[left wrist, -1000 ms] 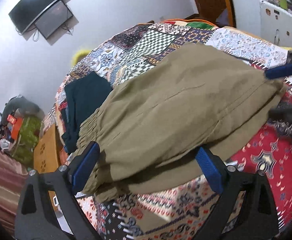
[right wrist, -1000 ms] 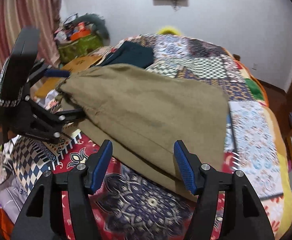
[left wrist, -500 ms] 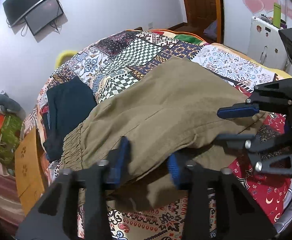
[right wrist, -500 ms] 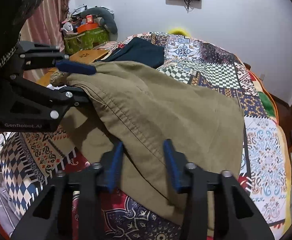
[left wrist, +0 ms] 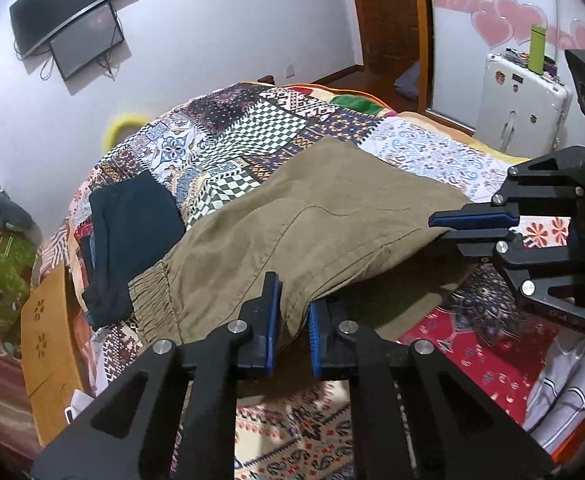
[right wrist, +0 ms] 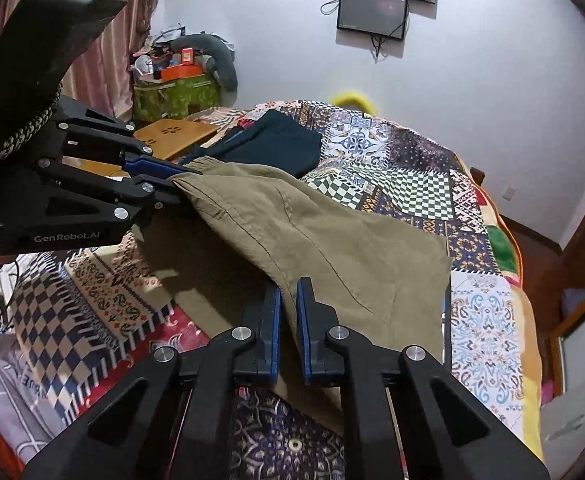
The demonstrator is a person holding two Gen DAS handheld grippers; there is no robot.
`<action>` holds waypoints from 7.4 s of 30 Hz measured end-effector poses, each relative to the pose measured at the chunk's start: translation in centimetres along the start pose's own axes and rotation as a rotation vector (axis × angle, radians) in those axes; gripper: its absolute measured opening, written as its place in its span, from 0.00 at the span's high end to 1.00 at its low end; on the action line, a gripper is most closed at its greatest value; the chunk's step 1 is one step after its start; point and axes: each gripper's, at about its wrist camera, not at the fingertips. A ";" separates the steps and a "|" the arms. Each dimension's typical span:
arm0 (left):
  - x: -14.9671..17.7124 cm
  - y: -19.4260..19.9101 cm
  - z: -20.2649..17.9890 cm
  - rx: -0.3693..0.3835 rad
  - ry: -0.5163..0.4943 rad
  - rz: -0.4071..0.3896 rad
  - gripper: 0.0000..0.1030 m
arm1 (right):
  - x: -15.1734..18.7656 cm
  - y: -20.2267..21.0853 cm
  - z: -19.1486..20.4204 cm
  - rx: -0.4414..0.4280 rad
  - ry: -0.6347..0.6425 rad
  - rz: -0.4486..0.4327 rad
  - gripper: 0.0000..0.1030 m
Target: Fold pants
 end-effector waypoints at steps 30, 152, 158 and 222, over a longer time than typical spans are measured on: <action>3.9 4.3 5.0 0.008 0.301 -0.060 0.33 | 1.6 1.3 -1.2 -0.088 -0.201 0.025 0.71; -0.1 -6.8 21.1 -0.125 0.544 0.085 0.08 | -7.5 -17.0 -17.5 0.002 -0.281 0.218 0.62; -2.8 -5.2 19.5 -0.093 0.488 0.032 0.08 | -9.9 -14.2 -13.5 -0.142 -0.287 0.144 0.45; 9.0 2.8 12.6 -0.040 0.702 0.017 0.06 | 1.6 -3.1 -7.2 -0.099 -0.405 0.191 0.20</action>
Point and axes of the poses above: each gripper's, at about its wrist camera, not at the fingertips, and y roughly against the way its jaws point, z to its left, x to its underside, and after that the axes turned 8 degrees about x, right-handed
